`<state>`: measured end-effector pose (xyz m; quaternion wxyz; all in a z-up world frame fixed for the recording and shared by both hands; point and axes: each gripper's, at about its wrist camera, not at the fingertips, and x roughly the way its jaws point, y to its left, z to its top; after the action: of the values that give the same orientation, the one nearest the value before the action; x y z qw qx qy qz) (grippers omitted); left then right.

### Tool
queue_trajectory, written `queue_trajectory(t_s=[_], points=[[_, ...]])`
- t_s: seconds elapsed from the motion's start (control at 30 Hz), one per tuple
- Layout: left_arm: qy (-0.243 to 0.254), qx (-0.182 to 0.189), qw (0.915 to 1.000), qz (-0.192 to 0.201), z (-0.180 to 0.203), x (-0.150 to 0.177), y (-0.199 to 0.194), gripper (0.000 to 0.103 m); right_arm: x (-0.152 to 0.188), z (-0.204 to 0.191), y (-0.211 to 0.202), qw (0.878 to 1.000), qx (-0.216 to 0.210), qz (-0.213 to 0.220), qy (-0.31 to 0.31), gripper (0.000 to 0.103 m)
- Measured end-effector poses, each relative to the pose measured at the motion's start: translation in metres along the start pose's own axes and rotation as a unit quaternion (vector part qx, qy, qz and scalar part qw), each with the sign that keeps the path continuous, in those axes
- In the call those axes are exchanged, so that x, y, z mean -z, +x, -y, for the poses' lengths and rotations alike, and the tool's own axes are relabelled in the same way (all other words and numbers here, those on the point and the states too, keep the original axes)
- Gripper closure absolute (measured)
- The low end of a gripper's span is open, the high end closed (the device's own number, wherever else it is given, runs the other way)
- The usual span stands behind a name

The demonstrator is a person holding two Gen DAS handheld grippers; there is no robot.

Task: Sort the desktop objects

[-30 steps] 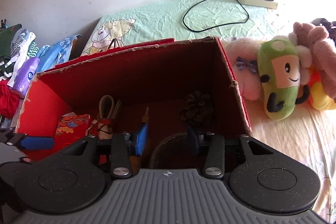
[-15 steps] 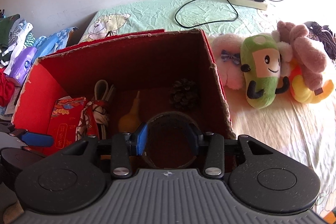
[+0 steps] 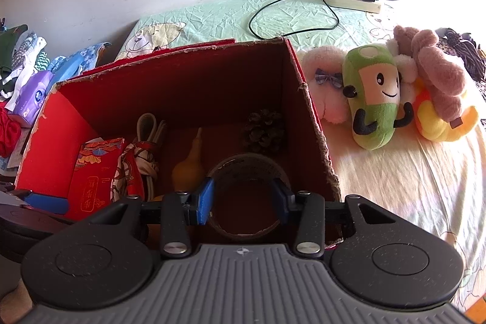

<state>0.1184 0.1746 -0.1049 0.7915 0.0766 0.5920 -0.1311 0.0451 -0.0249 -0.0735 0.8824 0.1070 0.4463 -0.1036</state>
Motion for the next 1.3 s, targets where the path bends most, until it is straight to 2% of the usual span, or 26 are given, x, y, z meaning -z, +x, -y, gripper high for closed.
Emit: queue_trajectory(t_s=[0.57,1.3], points=[[0.012,-0.024,0.9991,0.034,-0.003,0.006,-0.001,0.000,0.005,-0.011,0.004,1.000,0.012,0.010,0.014,0.056],[0.019,-0.021,0.9986,0.044,-0.004,0.006,-0.001,0.000,0.006,-0.011,0.005,1.000,0.009,0.008,0.016,0.055]])
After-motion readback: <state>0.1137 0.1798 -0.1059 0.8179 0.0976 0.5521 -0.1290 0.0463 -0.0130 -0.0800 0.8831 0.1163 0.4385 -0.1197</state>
